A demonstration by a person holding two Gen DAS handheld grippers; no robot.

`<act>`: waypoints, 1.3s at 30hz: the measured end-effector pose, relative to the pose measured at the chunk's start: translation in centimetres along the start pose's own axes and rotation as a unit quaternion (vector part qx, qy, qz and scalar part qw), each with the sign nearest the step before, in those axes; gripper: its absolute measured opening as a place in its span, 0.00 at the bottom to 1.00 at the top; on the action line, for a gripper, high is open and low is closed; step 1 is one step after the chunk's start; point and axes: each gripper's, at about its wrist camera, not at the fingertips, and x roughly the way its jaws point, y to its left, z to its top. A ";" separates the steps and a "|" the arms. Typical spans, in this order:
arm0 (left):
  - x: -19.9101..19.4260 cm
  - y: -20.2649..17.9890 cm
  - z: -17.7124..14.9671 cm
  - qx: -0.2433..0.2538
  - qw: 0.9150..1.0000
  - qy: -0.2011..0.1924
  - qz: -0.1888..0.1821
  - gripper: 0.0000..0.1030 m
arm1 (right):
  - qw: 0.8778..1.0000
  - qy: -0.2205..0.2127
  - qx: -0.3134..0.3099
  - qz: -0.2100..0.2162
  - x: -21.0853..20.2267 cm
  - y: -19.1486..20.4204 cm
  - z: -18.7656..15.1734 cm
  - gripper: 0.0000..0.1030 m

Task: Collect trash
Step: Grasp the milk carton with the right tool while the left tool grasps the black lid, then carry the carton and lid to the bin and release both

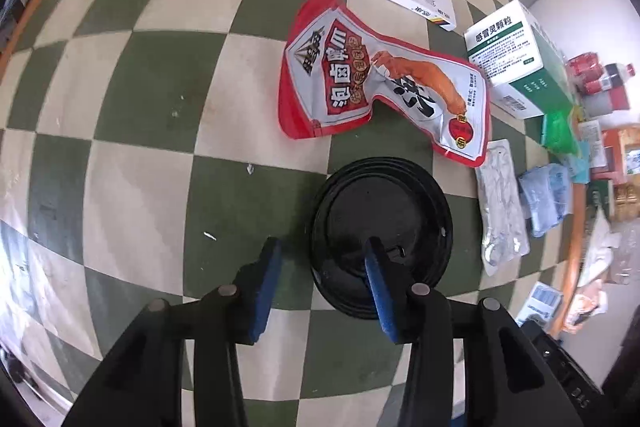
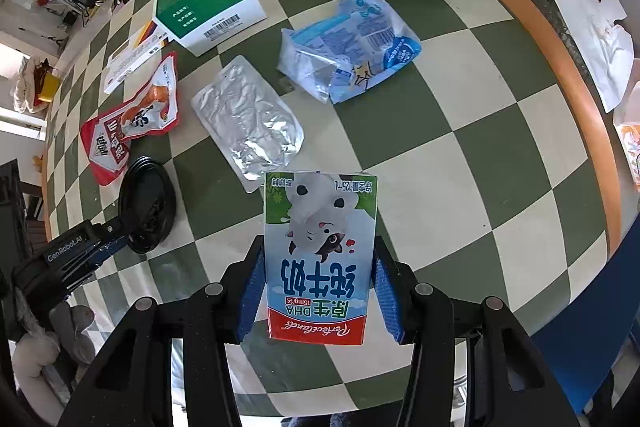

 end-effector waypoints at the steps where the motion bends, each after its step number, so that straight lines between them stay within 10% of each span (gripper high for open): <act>1: 0.2 -0.7 0.1 0.008 1.000 -0.001 0.020 0.36 | 1.000 0.000 0.000 -0.001 0.1 -0.1 0.1 0.50; 4: 0.5 -2.0 -0.1 0.039 0.996 -0.002 0.085 0.02 | 1.000 0.001 0.001 -0.002 0.3 -0.1 0.3 0.50; 23: -8.6 -0.6 -6.1 0.073 0.988 -0.090 0.106 0.01 | 0.999 -0.017 -0.031 0.012 -2.2 1.6 -3.0 0.50; 39: -15.1 9.6 -22.3 0.129 0.987 -0.090 0.044 0.01 | 0.998 -0.052 -0.024 0.031 -7.9 5.0 -23.8 0.50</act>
